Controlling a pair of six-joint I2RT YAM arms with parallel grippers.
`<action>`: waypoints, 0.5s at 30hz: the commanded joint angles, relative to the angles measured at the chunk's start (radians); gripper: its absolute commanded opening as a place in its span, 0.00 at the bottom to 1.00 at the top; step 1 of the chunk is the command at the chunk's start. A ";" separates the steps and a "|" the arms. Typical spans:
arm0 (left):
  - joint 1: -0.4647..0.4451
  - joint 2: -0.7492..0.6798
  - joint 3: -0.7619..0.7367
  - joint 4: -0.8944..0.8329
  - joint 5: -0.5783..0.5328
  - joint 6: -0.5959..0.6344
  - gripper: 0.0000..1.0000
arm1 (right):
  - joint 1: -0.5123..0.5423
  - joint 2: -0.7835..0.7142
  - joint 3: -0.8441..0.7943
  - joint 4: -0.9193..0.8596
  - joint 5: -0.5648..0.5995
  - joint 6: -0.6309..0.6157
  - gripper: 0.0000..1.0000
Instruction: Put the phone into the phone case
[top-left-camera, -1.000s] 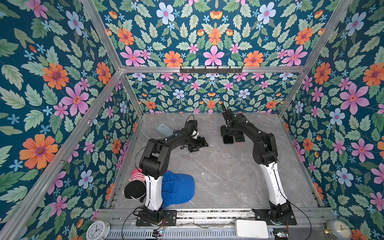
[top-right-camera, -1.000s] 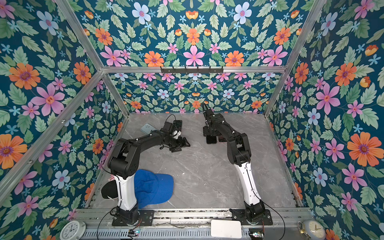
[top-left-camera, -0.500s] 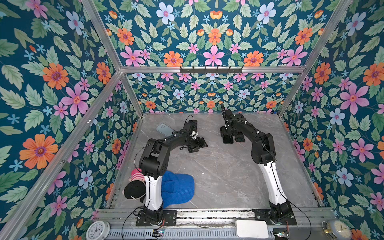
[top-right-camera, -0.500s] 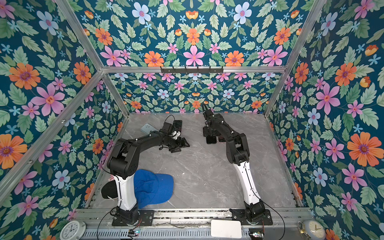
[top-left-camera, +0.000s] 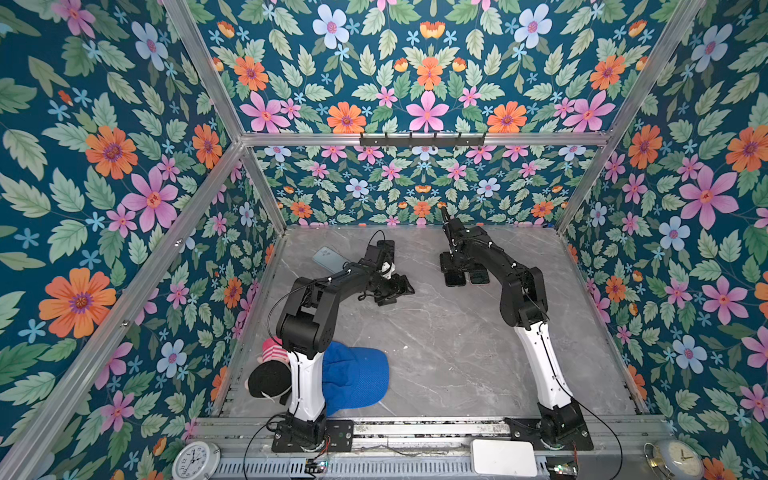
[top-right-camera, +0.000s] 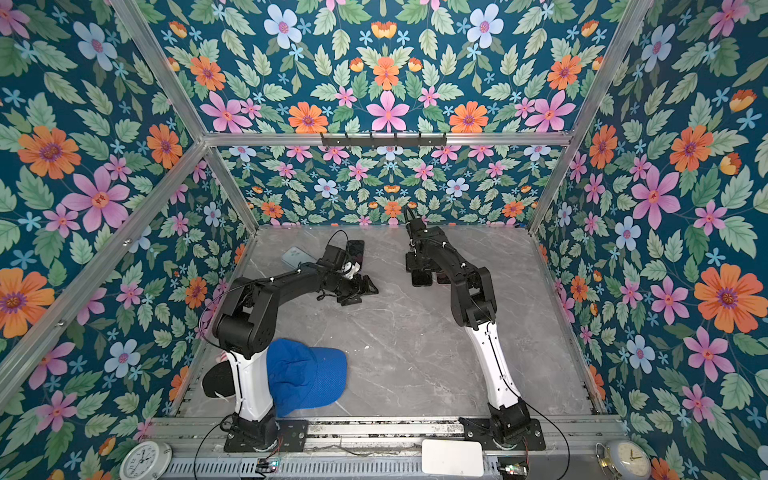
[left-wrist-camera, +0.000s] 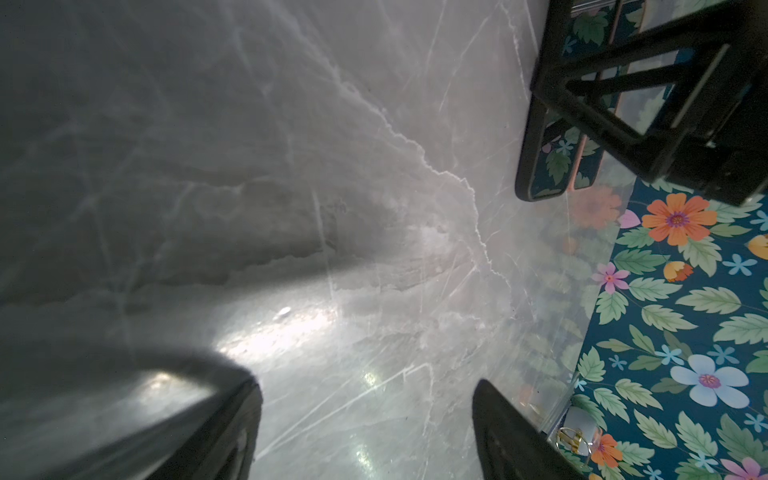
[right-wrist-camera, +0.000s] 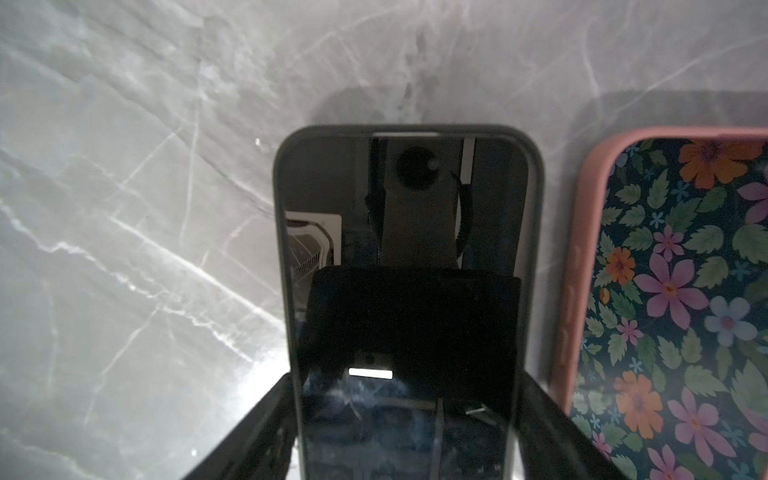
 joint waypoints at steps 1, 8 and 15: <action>0.003 -0.006 -0.002 -0.013 -0.014 0.012 0.82 | -0.001 0.003 0.005 -0.021 -0.004 0.004 0.71; 0.006 -0.009 -0.003 -0.015 -0.015 0.014 0.82 | 0.000 -0.002 0.004 -0.021 -0.004 0.011 0.76; 0.007 -0.009 -0.008 -0.012 -0.017 0.015 0.82 | 0.000 -0.002 0.011 -0.027 0.007 0.013 0.80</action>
